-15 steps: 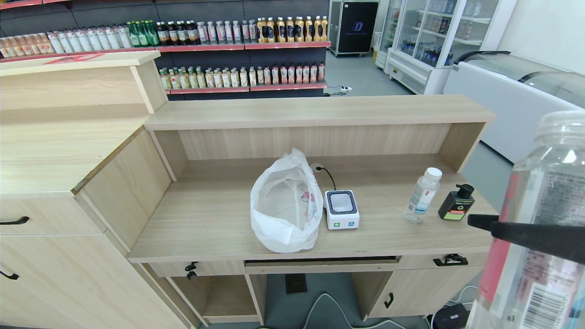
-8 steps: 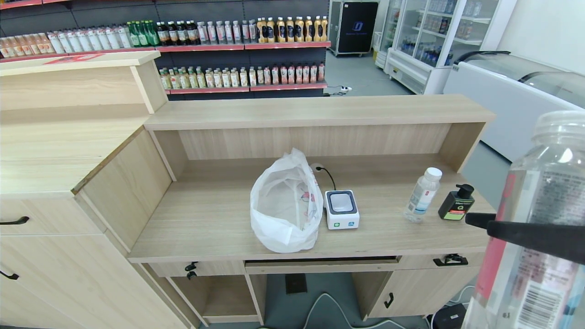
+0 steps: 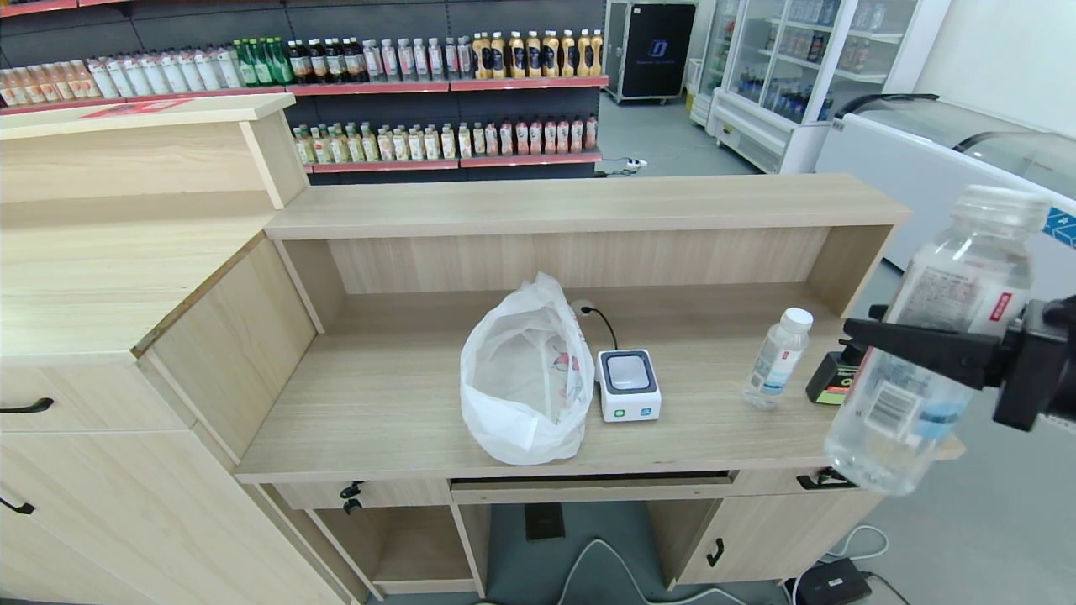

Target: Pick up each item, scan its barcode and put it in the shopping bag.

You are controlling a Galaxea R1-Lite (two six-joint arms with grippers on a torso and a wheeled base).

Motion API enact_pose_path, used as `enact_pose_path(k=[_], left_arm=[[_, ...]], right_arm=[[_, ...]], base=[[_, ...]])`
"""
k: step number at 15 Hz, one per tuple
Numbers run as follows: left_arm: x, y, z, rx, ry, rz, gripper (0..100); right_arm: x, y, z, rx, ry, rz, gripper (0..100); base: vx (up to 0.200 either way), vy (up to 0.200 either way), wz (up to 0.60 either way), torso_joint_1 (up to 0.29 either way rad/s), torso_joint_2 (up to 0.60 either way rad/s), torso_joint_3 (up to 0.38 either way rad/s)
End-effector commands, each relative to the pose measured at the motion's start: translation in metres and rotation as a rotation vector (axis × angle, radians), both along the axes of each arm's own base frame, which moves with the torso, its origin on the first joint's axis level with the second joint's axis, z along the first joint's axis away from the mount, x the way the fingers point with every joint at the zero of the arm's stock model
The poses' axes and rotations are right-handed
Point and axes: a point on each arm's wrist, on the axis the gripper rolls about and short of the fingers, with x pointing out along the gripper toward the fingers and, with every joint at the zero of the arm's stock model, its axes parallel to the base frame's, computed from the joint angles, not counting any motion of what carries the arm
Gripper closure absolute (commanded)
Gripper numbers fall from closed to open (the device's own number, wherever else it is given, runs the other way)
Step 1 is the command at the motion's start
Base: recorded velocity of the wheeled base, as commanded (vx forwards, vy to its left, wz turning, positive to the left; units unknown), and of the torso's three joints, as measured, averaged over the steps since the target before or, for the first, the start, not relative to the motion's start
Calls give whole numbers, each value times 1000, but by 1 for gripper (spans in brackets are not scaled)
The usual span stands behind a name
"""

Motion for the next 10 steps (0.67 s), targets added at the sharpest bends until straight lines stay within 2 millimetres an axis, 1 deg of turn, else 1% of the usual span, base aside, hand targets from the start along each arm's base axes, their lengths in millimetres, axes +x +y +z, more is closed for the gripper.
enact_pose_path(k=[1, 2, 3, 4, 5, 6, 10], left_arm=[[0, 0, 0, 0, 0, 0, 100], [0, 0, 0, 0, 0, 0, 100], [0, 0, 0, 0, 0, 0, 100], [0, 0, 0, 0, 0, 0, 100], [0, 0, 0, 0, 0, 0, 100], [0, 0, 0, 0, 0, 0, 100], [0, 0, 0, 0, 0, 0, 100]], right_arm=[[49, -38, -34, -139, 15, -259, 100], [56, -45, -41, -187, -9, -290, 100], [65, -58, -57, -302, -56, -364, 100], [64, -69, -64, -367, -81, -432, 100], [63, -73, -66, -396, -79, -459, 100], [59, -78, -64, -462, -107, -500, 100], [57, -87, -59, -499, -234, -563, 100]], base=[[0, 0, 0, 0, 0, 0], [0, 0, 0, 0, 0, 0], [0, 0, 0, 0, 0, 0], [0, 0, 0, 0, 0, 0], [0, 0, 0, 0, 0, 0], [0, 0, 0, 0, 0, 0], [0, 0, 0, 0, 0, 0]])
